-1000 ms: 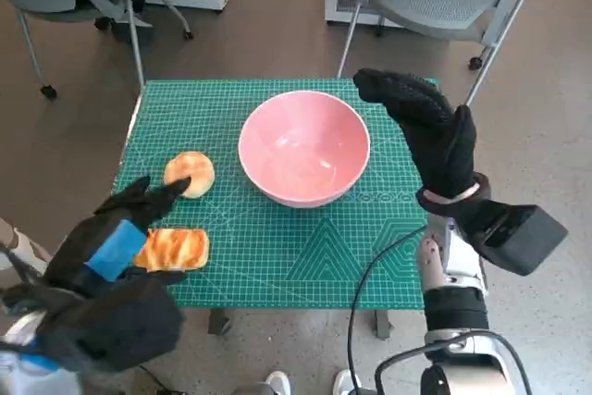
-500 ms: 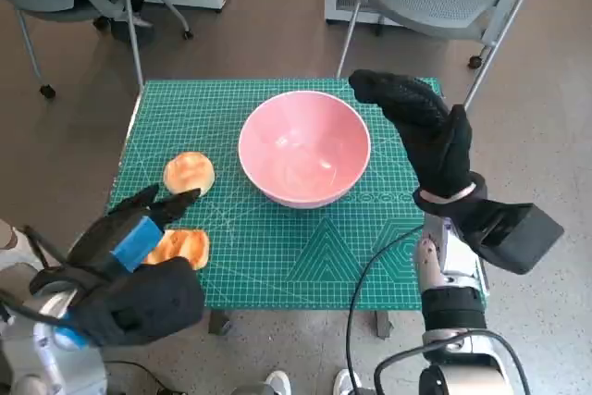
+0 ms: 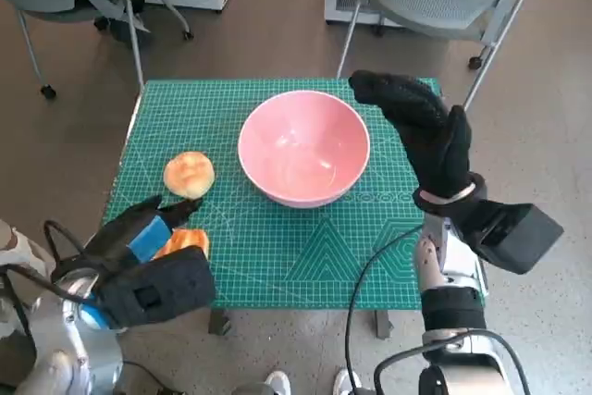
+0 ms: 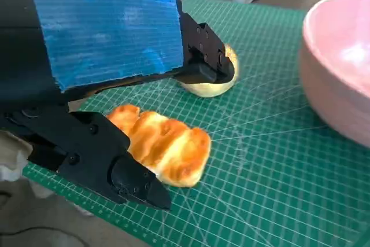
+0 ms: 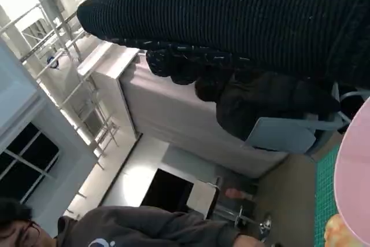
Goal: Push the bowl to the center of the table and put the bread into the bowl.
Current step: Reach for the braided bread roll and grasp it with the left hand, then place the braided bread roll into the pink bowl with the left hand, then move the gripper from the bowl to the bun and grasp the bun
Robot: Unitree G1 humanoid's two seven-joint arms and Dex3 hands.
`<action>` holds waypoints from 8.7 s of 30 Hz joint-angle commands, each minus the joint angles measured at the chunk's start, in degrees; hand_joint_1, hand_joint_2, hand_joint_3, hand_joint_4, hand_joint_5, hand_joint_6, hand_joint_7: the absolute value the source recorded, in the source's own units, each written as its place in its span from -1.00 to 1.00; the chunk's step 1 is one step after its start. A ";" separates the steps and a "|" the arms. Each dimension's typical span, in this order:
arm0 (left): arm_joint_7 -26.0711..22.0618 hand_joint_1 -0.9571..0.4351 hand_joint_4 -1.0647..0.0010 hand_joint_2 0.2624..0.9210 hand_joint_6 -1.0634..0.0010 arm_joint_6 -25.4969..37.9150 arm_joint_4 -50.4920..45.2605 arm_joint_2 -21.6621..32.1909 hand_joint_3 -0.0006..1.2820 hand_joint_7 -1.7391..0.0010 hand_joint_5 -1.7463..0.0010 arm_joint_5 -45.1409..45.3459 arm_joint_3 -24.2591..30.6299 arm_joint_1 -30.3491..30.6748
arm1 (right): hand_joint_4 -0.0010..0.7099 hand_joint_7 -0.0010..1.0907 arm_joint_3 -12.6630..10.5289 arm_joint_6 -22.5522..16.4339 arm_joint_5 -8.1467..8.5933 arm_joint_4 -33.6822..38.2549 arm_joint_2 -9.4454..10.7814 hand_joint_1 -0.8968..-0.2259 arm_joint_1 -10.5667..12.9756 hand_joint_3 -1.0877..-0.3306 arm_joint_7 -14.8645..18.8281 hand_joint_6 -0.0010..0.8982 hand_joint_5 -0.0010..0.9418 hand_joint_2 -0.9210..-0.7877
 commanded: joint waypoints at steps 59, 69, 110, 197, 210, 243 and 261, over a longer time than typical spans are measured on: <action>13.00 0.48 0.05 0.06 -0.19 -11.43 35.49 -8.48 0.12 -0.13 -0.81 3.16 -7.37 -10.64 | -0.79 -0.54 -0.52 2.85 0.81 -1.98 -0.64 -0.31 2.30 -0.46 2.16 -0.98 -1.00 -1.00; 13.63 0.39 0.09 0.00 -0.25 -13.49 32.30 -8.03 0.18 -0.26 -0.92 2.03 -5.03 -8.62 | -0.79 -0.51 -0.69 3.27 0.91 -1.85 -0.35 -0.32 2.04 -0.47 1.95 -1.00 -1.00 -1.00; 4.72 0.38 -0.39 0.22 -0.43 -15.07 10.19 -6.92 -0.26 -0.06 -0.53 4.32 1.08 -11.43 | -0.79 -0.50 -1.59 3.15 1.23 -1.08 0.11 -0.32 1.24 -0.46 2.33 -1.00 -1.00 -1.00; 24.97 0.38 -0.35 0.97 -0.12 -47.33 70.22 -25.09 -0.86 -0.31 -0.37 -5.57 -4.88 -55.37 | -0.74 -0.46 -3.18 0.75 0.85 7.29 -0.15 -0.29 -5.37 -0.47 1.96 -1.00 -0.99 -1.00; 17.83 -0.01 0.79 0.49 0.62 -46.94 69.55 -24.50 -0.90 0.76 0.89 -9.73 -5.07 -54.98 | -0.75 -0.45 -3.37 0.94 0.54 6.83 -0.33 -0.29 -5.40 -0.47 1.55 -1.00 -1.00 -1.00; 13.78 -0.29 1.00 0.52 0.70 -47.05 41.83 -8.74 -0.99 0.93 1.00 -12.61 6.02 -38.32 | -0.75 -0.42 -2.86 0.72 -0.54 6.16 -0.45 -0.30 -5.29 -0.47 0.55 -1.00 -1.00 -1.00; 12.39 -0.23 1.00 0.56 0.59 -39.43 33.21 -1.36 -0.99 0.96 1.00 -8.51 9.21 -28.30 | -0.76 -0.42 -3.23 1.03 0.20 6.52 -1.14 -0.30 -5.29 -0.47 1.66 -1.00 -1.00 -1.00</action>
